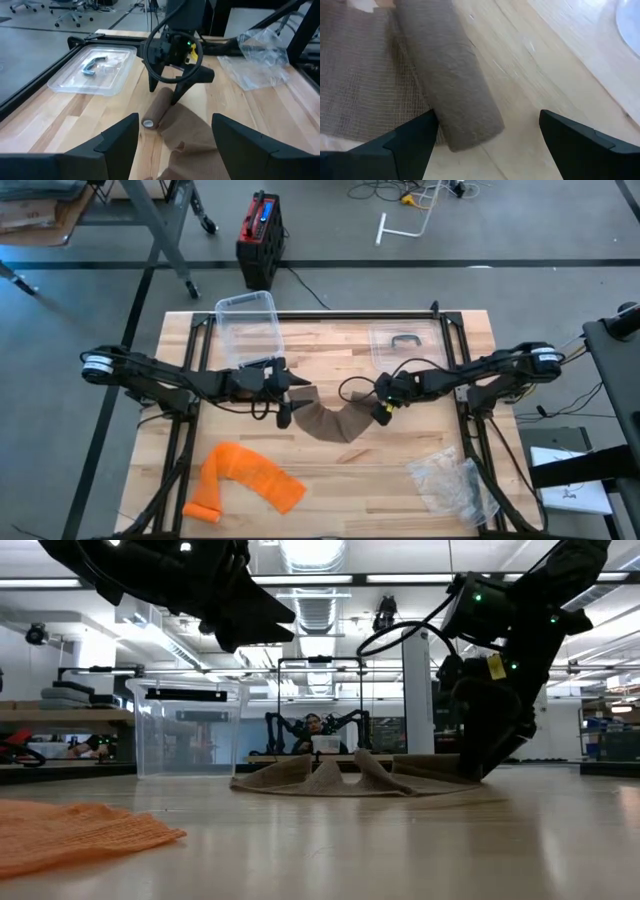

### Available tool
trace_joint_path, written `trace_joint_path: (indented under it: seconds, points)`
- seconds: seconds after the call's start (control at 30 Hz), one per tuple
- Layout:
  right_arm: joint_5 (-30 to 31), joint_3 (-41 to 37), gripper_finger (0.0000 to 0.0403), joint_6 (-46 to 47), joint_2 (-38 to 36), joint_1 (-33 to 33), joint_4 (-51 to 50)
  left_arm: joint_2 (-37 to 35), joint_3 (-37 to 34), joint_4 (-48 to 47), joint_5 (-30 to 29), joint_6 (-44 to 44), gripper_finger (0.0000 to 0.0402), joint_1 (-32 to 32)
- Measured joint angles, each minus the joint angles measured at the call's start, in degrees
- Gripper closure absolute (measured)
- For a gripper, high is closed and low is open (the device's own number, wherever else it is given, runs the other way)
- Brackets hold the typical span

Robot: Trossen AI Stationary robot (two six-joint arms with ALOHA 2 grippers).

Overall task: Roll bandage
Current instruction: Roll the brown bandage

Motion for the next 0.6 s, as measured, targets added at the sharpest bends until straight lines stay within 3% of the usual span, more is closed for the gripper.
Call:
trace_joint_path:
  seconds: [0.6]
  points:
    - [-2.2, 1.0, 0.0116, -13.7, 0.4, -2.9, 0.7, -5.1, -0.1, -3.3, -0.1, 1.3, 0.0160, 0.1]
